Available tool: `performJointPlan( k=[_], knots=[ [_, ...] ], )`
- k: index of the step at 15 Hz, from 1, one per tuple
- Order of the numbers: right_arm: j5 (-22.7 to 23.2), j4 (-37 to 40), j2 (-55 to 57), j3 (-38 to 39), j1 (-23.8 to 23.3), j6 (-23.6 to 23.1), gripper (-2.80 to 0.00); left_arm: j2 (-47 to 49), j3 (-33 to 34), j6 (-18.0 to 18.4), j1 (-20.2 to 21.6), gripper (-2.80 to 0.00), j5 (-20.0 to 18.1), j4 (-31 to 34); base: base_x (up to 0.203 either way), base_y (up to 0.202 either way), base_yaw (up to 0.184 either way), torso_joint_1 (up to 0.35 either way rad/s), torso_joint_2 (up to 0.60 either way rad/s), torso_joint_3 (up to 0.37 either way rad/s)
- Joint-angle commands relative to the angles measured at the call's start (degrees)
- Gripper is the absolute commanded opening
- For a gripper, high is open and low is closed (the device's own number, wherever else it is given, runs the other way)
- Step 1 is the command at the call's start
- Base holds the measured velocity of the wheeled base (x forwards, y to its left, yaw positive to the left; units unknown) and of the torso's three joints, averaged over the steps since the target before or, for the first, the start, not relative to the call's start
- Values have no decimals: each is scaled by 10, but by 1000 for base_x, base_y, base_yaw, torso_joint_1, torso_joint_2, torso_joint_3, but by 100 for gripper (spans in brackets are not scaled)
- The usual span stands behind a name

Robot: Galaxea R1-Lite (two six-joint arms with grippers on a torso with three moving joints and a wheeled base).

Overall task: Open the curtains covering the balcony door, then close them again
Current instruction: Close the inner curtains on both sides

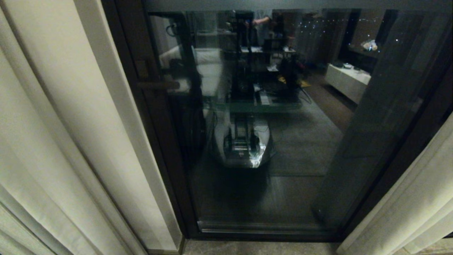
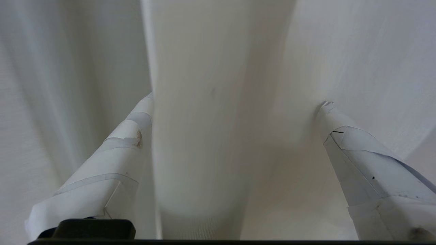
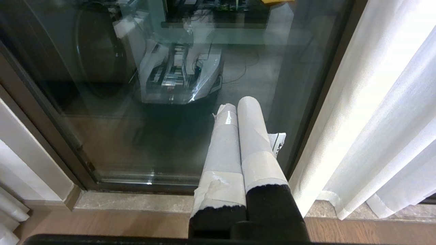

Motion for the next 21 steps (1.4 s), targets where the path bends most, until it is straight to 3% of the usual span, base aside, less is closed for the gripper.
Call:
performJointPlan(
  k=[1, 8, 13, 14, 21],
  knots=[
    [0, 0, 0, 0, 0, 0, -280, 23, -16, -6, 0, 0, -22, 0, 0, 0, 0, 0, 0, 0],
    [0, 0, 0, 0, 0, 0, -280, 51, -28, -32, -19, 0, -98, -30, 0, 0, 0, 0, 0, 0],
    [0, 0, 0, 0, 0, 0, -280, 50, -26, -32, -42, 0, -103, -39, 0, 0, 0, 0, 0, 0],
    [0, 0, 0, 0, 0, 0, -280, 48, -25, -32, -44, -280, -103, -39, 0, 0, 0, 0, 0, 0],
    [0, 0, 0, 0, 0, 0, -280, 12, -18, -33, -59, -280, -100, -36, 0, 0, 0, 0, 0, 0]
  ],
)
